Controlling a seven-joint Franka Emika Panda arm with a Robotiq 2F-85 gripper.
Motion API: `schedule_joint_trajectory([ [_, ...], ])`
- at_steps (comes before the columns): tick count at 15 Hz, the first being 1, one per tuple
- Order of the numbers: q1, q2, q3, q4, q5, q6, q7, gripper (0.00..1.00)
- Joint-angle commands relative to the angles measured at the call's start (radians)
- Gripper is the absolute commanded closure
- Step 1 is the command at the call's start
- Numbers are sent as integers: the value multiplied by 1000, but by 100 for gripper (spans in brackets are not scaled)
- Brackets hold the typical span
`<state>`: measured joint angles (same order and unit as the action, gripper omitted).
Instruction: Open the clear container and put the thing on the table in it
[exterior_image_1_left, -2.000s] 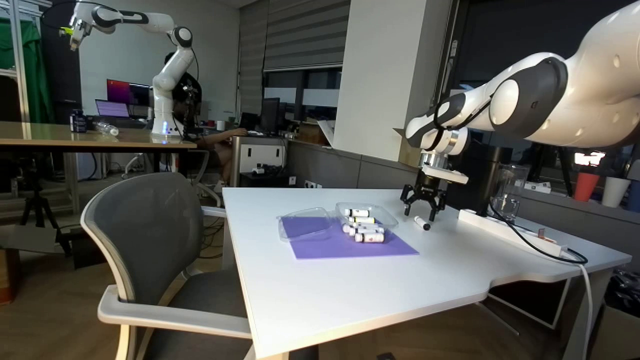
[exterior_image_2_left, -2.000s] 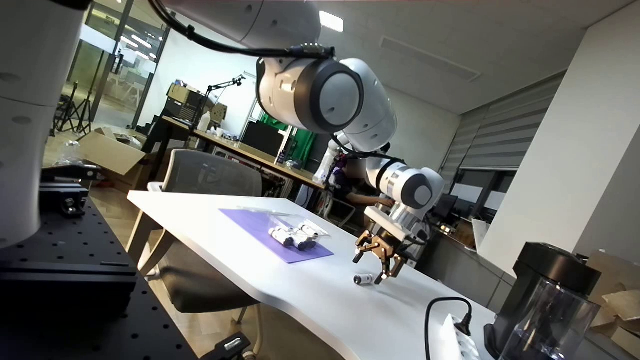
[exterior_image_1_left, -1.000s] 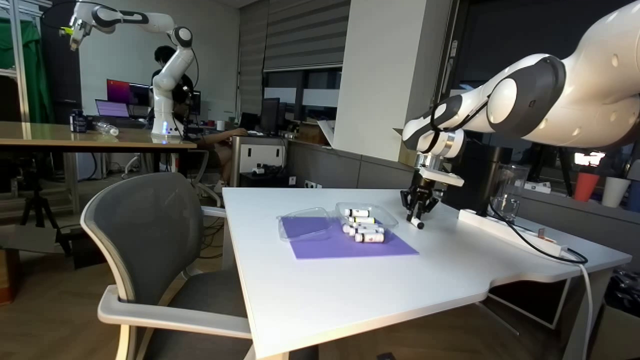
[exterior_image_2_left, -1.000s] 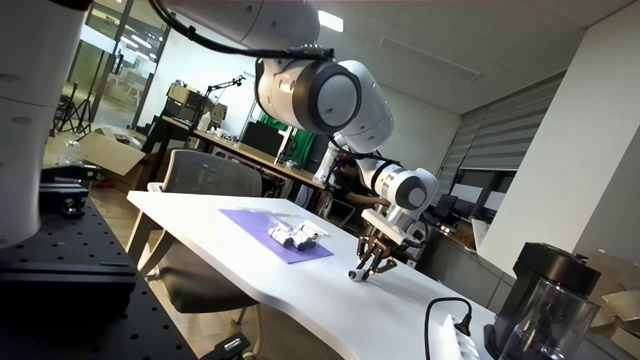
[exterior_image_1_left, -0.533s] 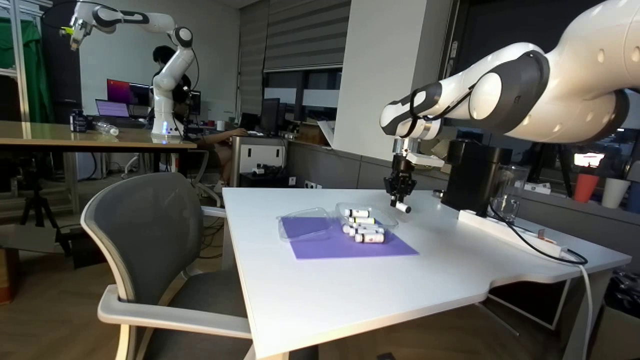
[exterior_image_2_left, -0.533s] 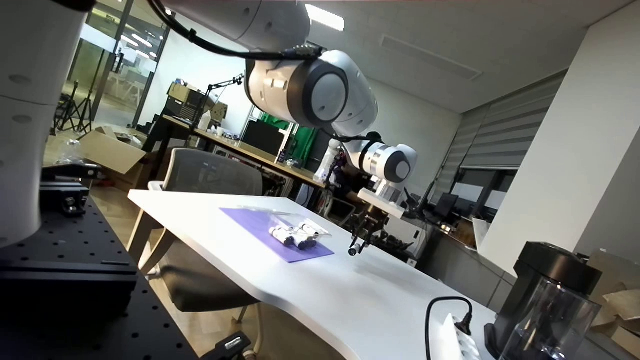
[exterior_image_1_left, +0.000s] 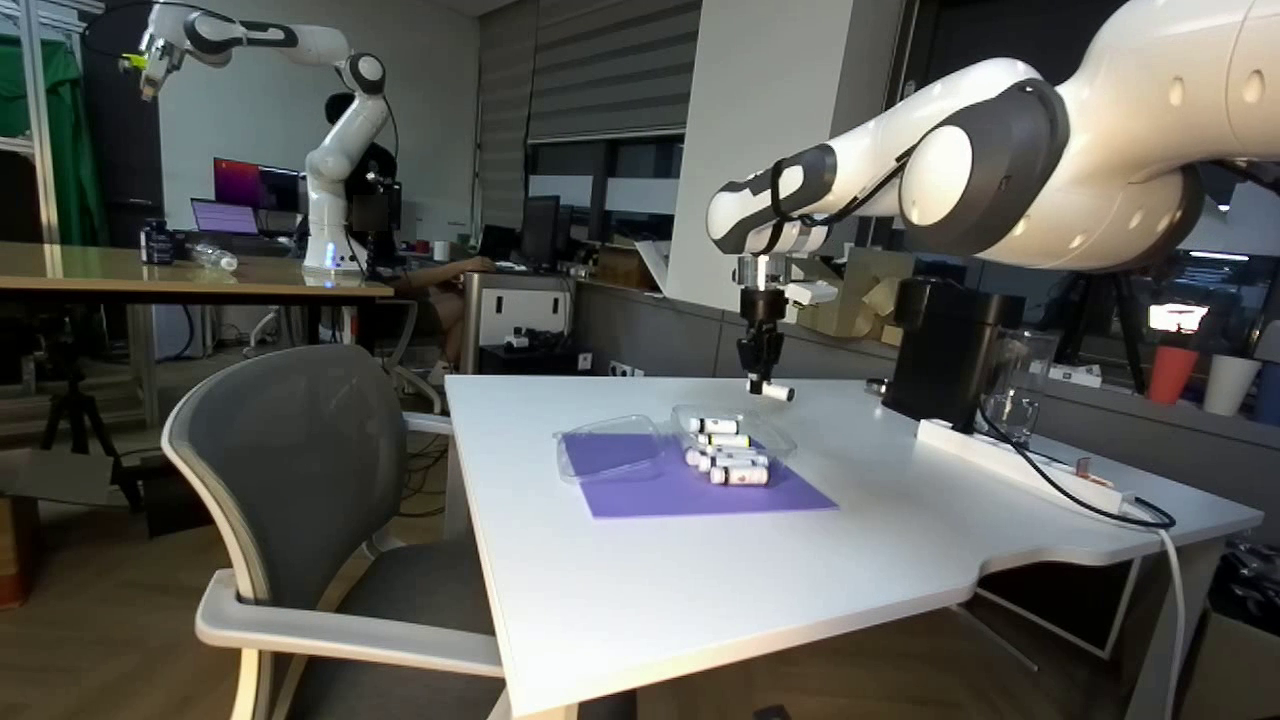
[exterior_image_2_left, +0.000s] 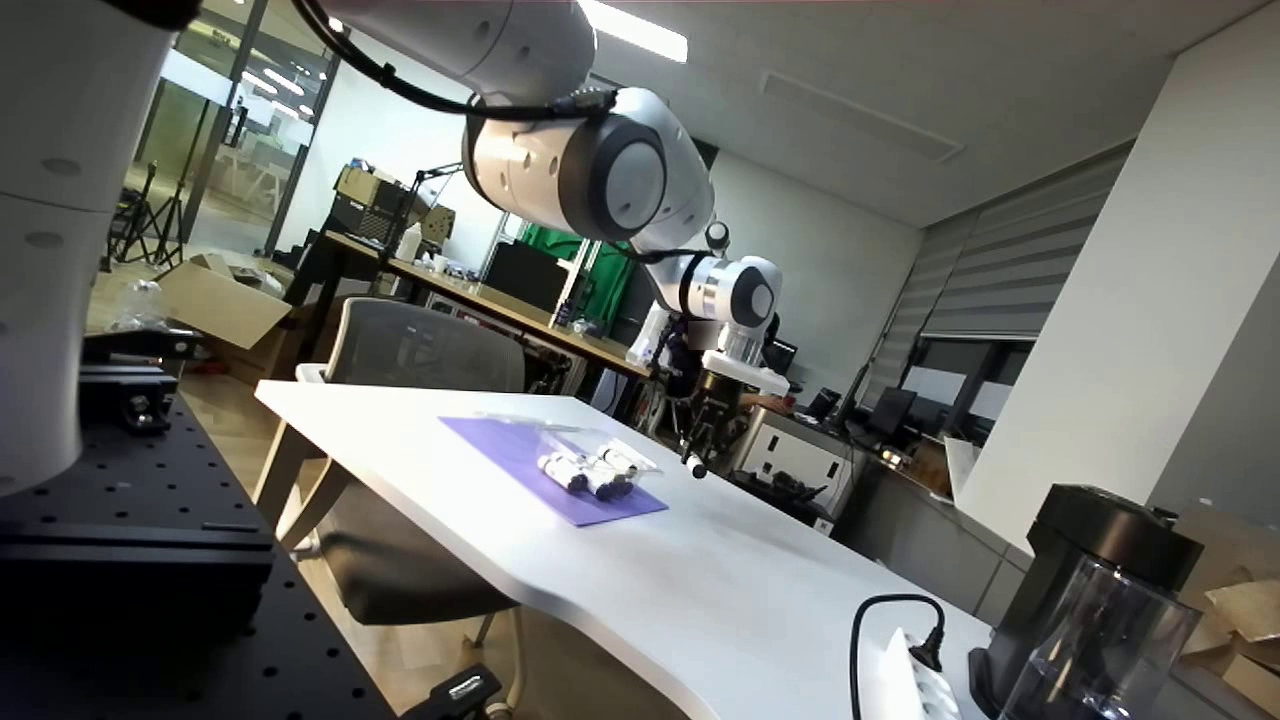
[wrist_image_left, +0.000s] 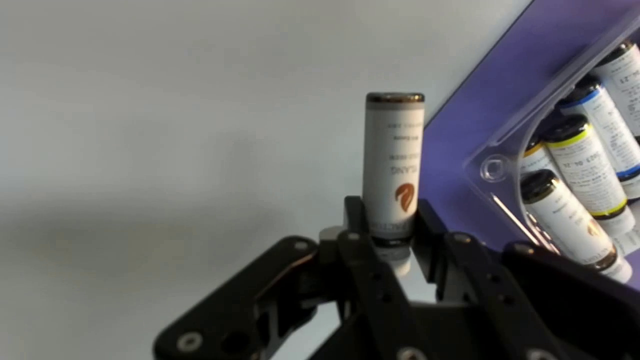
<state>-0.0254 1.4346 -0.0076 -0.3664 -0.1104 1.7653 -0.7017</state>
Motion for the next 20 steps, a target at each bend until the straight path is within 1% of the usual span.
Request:
schedule_joint_trajectory([
  [1,27,-41,-23,-18,-43,-7,-163,93],
  [7,46,-67,-19,-21,-55,11,-496,93],
  [8,48,-58,-12,0,-65,3,-552,93],
  [9,41,-43,-13,0,-46,9,-474,73],
  [10,44,-45,-13,0,-48,9,-508,73],
  [12,46,-47,-13,0,-49,9,-535,73],
  [20,46,-47,-13,0,-49,9,-546,73],
])
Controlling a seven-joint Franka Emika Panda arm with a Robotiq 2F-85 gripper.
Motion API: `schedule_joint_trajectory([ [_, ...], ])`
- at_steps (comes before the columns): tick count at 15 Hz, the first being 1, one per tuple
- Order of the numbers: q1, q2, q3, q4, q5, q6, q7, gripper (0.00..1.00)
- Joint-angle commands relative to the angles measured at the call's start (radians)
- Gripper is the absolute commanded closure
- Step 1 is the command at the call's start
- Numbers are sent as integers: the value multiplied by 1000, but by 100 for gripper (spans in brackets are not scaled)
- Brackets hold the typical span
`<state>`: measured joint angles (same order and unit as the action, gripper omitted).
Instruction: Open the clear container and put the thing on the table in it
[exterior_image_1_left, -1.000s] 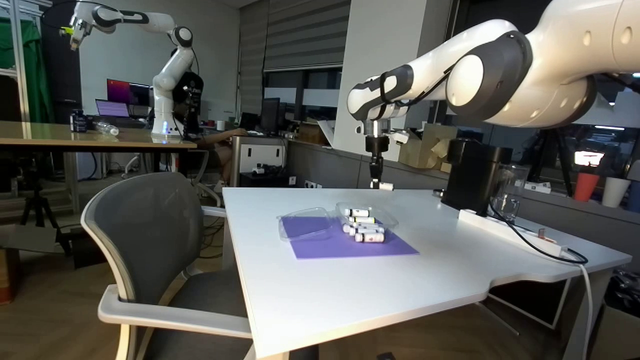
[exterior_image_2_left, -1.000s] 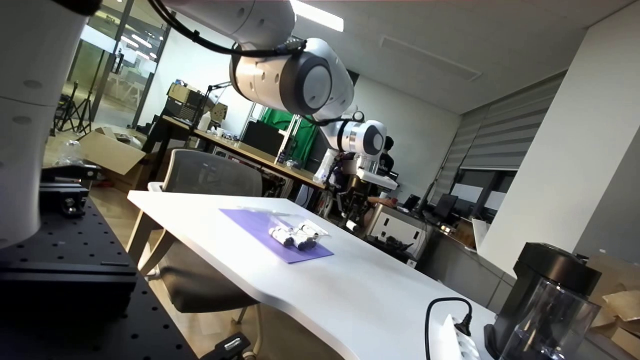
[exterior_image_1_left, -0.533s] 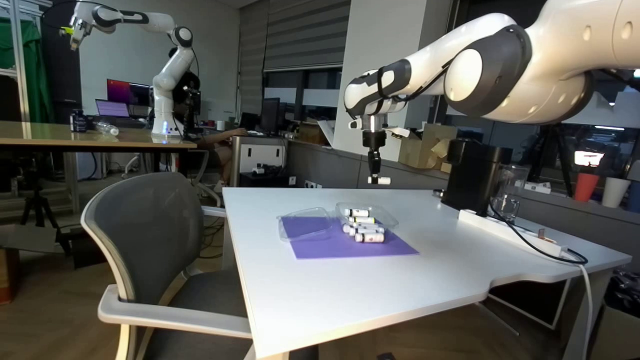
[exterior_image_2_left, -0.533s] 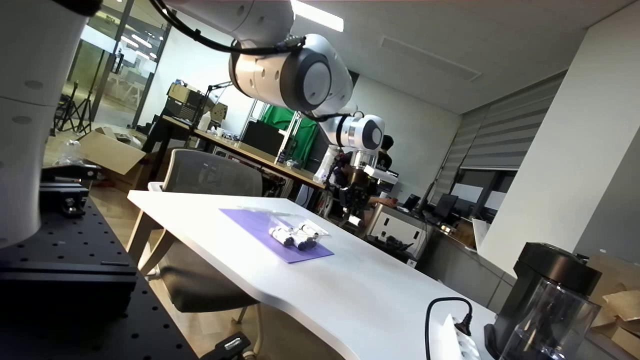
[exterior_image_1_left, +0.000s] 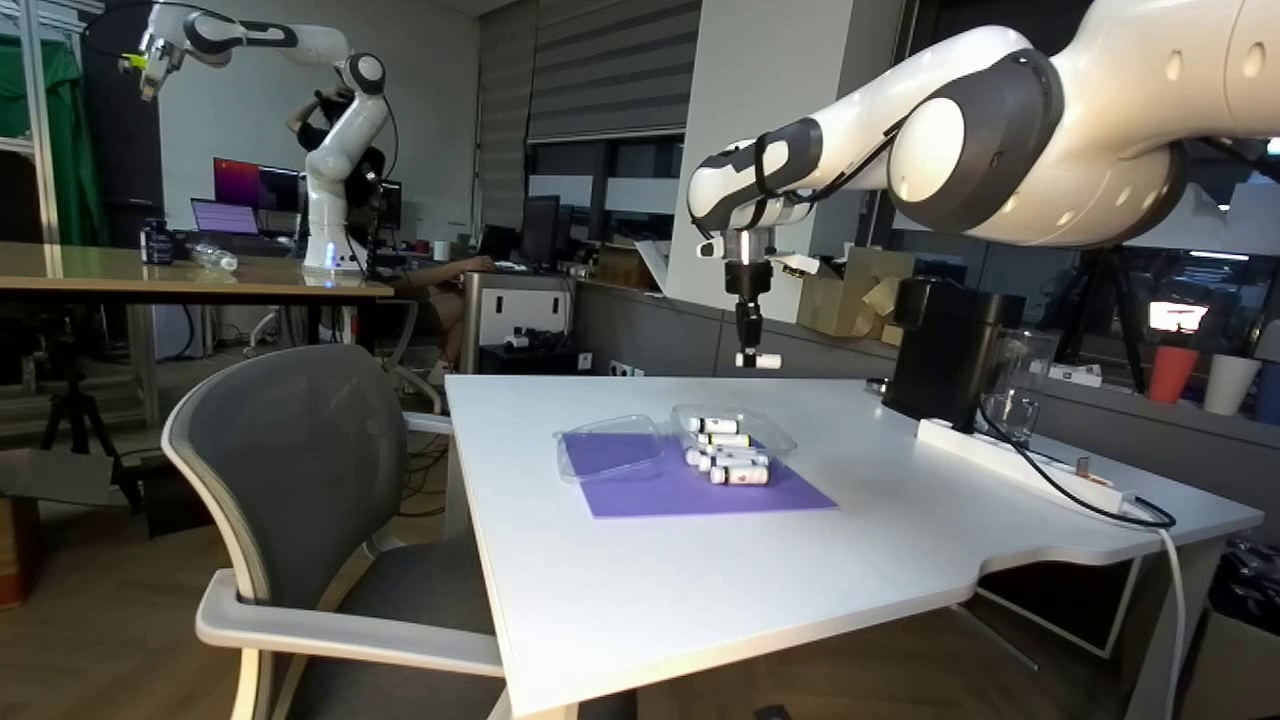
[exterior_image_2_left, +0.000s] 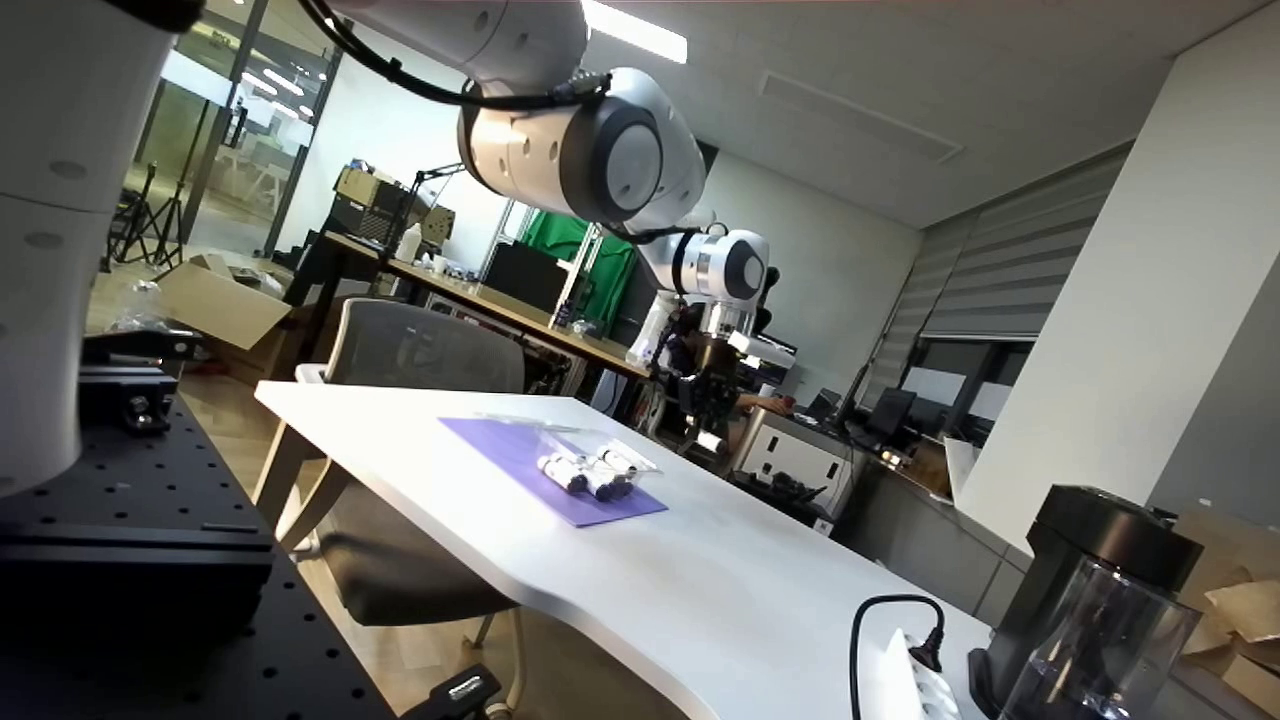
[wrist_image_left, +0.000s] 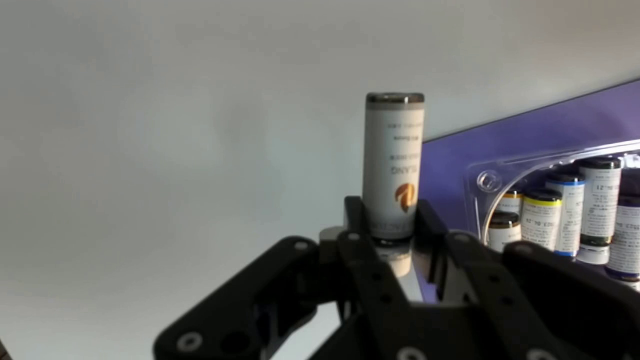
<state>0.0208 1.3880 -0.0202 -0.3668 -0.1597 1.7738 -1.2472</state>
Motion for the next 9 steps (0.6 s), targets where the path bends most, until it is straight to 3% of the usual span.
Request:
schedule_joint_trajectory([
  [1,0,0,0,0,0,0,0,73],
  [2,0,0,0,0,0,0,-1,93],
  [9,32,12,31,0,8,73,-74,93],
])
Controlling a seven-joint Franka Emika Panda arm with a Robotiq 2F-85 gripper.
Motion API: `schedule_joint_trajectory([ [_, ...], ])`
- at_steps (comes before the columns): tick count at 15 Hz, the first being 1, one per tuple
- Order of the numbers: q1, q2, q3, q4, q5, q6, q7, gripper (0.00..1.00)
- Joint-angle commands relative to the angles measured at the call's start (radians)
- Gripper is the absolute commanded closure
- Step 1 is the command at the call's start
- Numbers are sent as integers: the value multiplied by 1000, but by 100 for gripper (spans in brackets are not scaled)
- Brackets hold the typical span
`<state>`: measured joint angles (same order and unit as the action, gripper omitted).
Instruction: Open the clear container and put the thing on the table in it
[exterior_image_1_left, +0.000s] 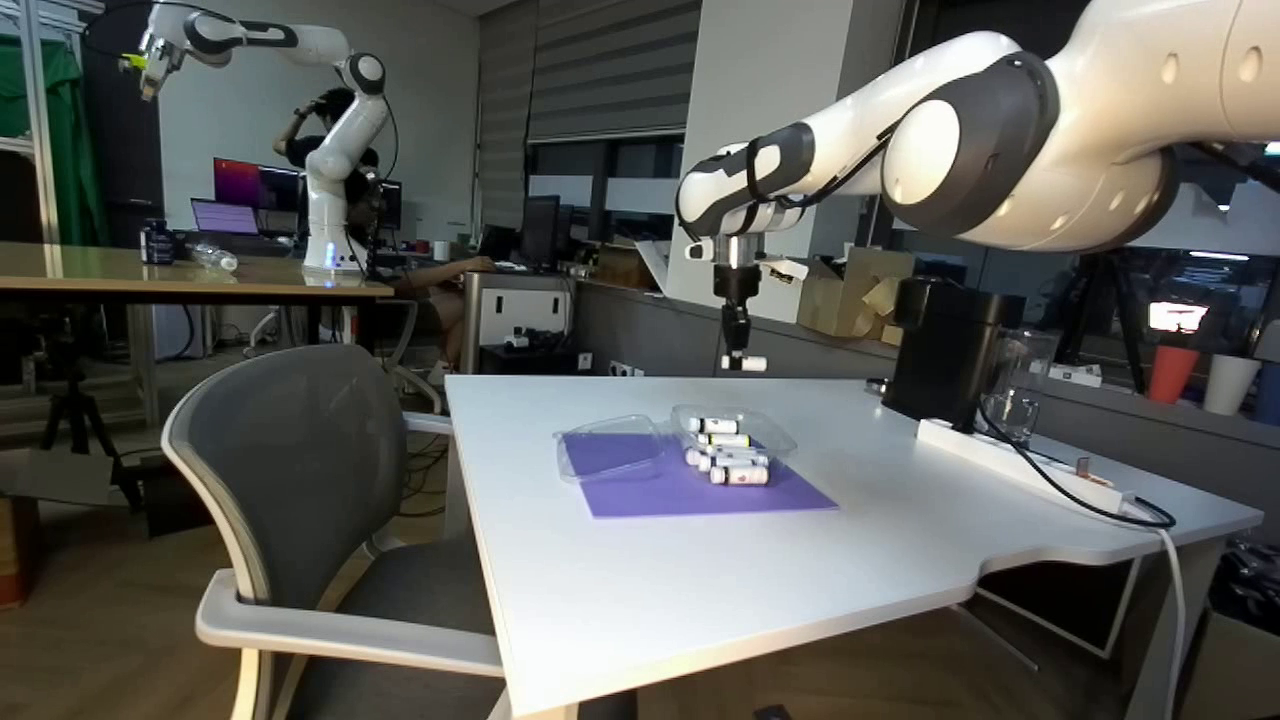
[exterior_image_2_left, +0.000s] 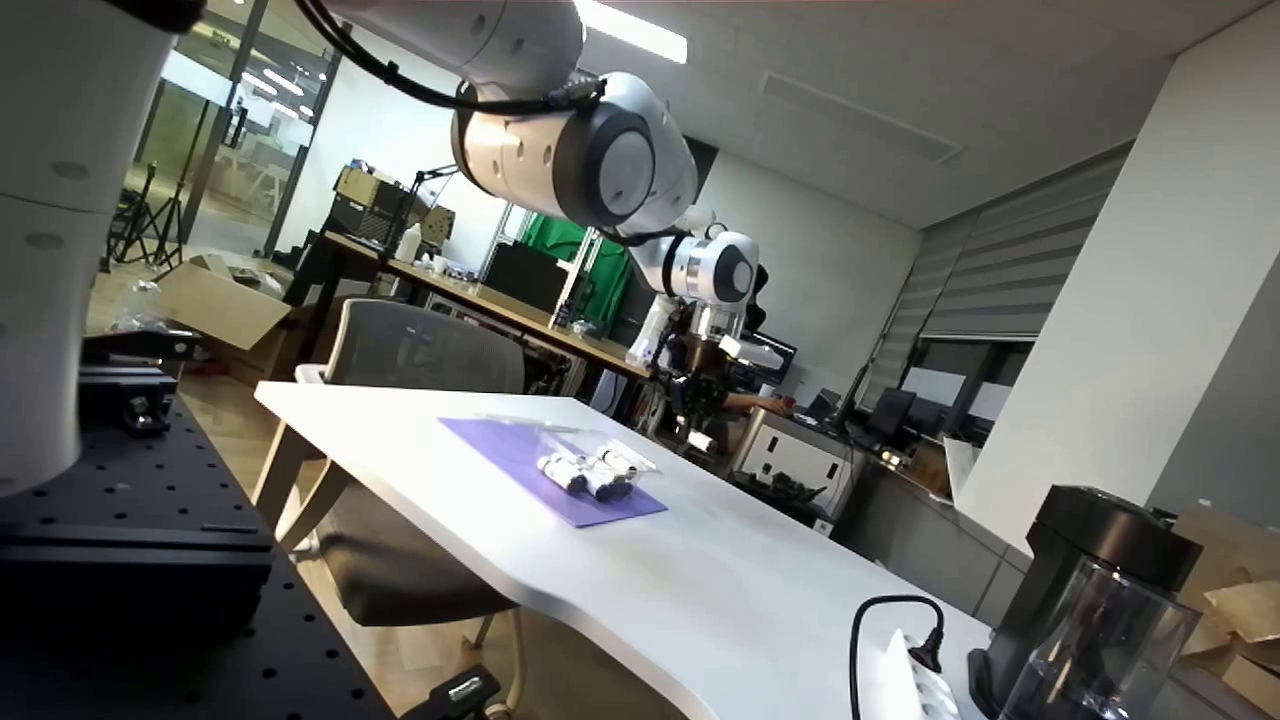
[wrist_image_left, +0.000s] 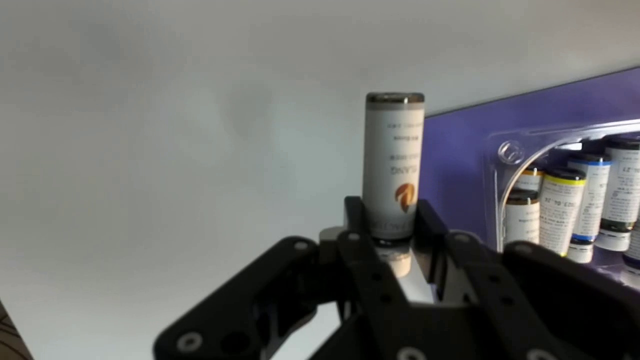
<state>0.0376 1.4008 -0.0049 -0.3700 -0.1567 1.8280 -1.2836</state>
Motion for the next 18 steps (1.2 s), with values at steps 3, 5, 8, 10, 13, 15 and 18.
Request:
schedule_joint_trajectory([
  [3,34,4,31,3,5,27,-74,93],
  [5,43,6,39,4,4,32,-98,93],
  [8,47,7,50,4,7,28,-128,93],
  [10,48,10,53,4,5,31,-145,93],
  [13,45,13,56,4,2,33,-172,93],
  [15,54,6,31,-13,18,31,-159,73],
  [18,50,13,47,-7,2,27,-174,73],
])
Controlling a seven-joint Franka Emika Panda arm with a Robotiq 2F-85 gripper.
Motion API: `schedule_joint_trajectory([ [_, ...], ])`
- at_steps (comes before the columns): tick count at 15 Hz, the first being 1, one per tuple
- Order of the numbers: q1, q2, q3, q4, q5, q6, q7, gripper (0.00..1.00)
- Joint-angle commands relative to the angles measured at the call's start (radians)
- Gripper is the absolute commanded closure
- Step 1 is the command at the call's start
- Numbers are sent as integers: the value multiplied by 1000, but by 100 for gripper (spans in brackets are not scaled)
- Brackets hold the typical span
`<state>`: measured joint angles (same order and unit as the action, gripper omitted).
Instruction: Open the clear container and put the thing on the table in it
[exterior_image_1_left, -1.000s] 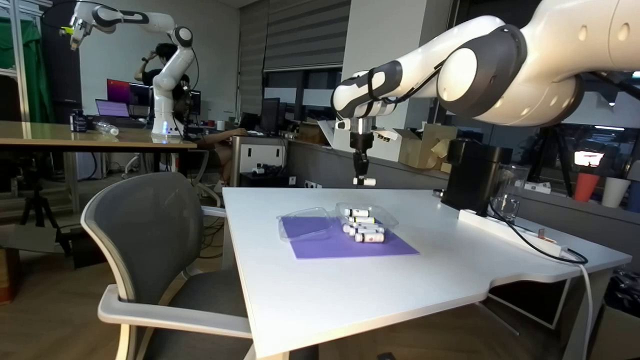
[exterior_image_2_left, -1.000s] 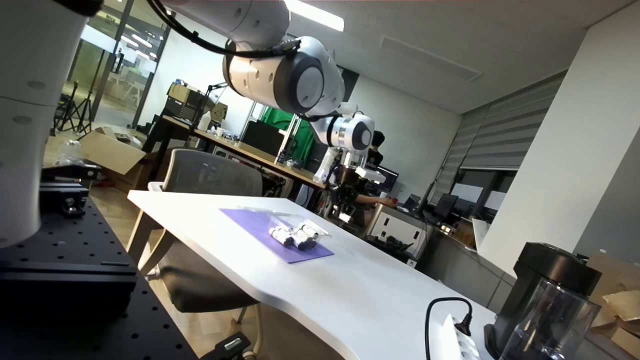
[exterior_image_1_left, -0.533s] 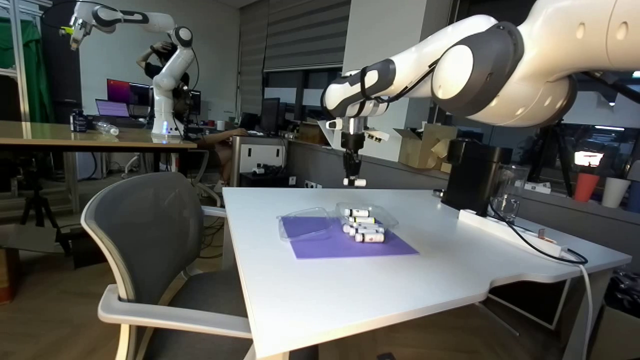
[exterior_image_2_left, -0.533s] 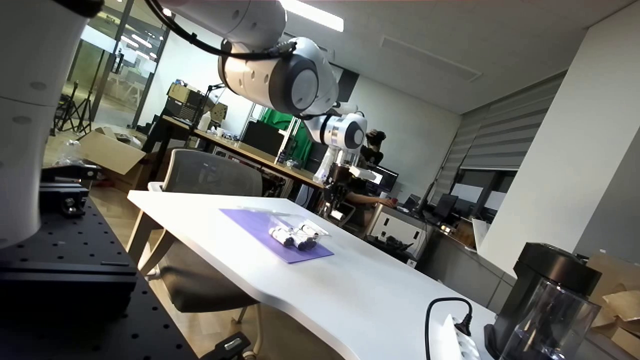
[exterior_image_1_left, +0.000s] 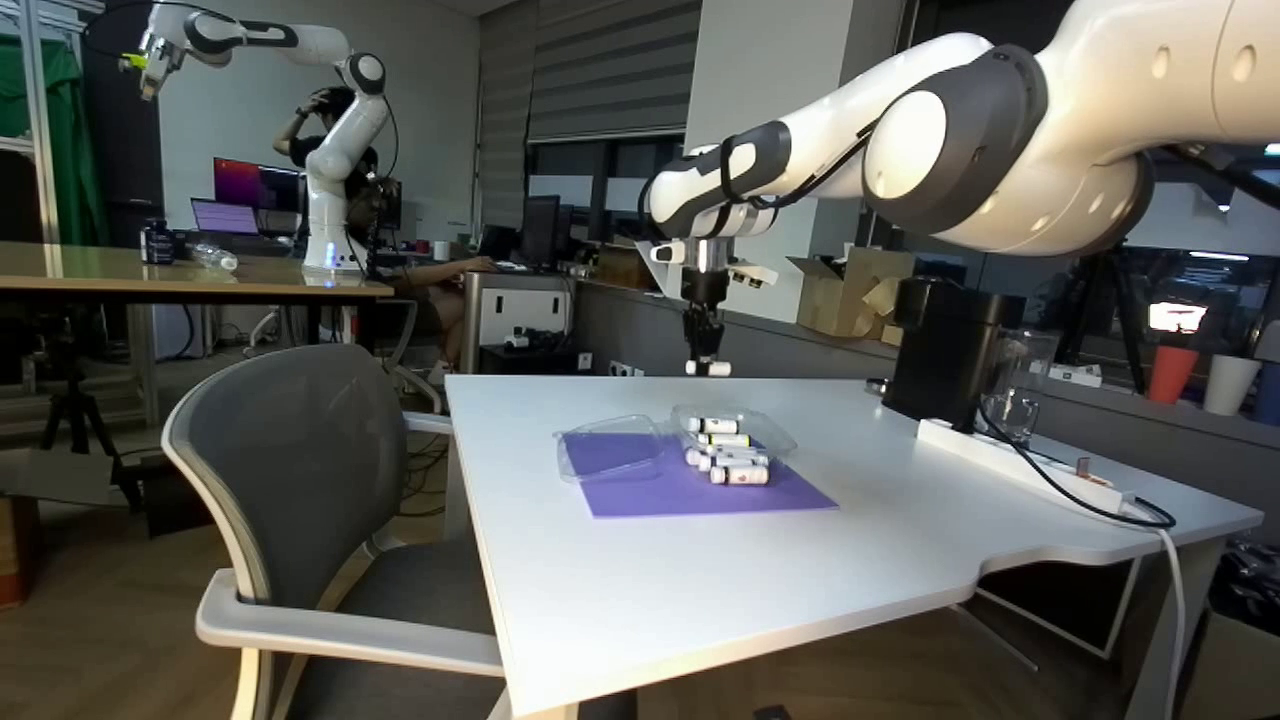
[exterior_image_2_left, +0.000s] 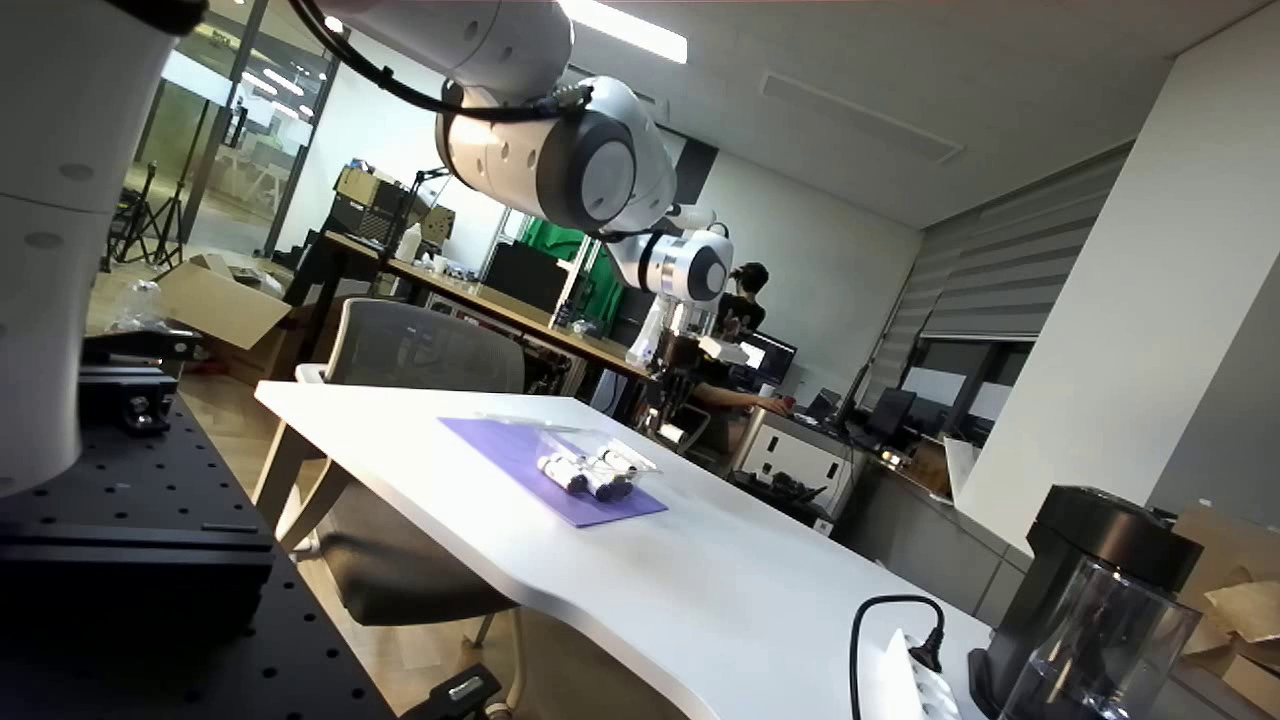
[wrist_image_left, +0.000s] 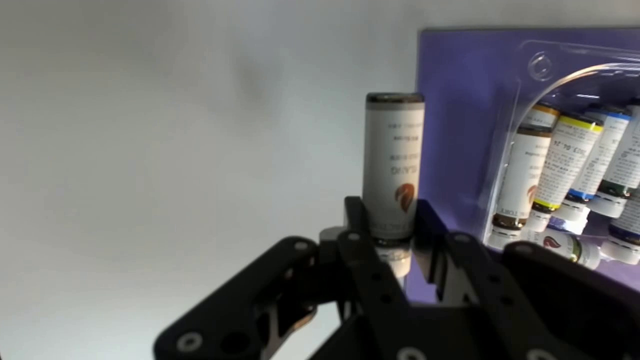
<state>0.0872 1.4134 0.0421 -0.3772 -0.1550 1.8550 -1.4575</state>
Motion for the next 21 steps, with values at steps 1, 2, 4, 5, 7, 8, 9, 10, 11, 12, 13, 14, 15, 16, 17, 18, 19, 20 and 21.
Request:
schedule_joint_trajectory([
  [1,0,0,0,-1,0,0,-1,73],
  [2,0,0,0,-1,0,0,-2,73],
  [4,0,0,0,-2,0,0,-3,73],
  [5,0,0,0,-2,0,0,-3,73],
  [7,0,-6,1,-5,0,-17,-8,93],
  [8,-1,-12,2,-6,0,-34,-15,93],
  [9,-4,-17,6,-4,3,-49,-27,93],
  [10,-6,-22,12,1,6,-67,-48,93],
  [11,-8,-26,17,4,9,-84,-70,93],
  [12,-11,-32,29,5,18,-114,-110,93],
  [13,-8,-24,22,31,41,-154,-152,93],
  [14,-12,-47,35,-6,57,-176,-197,93],
  [15,-16,-40,53,12,54,-214,-229,93],
  [16,-17,-41,55,13,63,-243,-254,93],
  [17,-20,-39,64,11,69,-274,-276,93],
  [18,-21,-37,68,10,75,-302,-289,93],
  [19,-22,-32,70,9,78,-327,-299,93],
  [20,-23,-26,73,10,79,-347,-303,93],
  [21,-23,-19,73,13,81,-359,-305,93],
])
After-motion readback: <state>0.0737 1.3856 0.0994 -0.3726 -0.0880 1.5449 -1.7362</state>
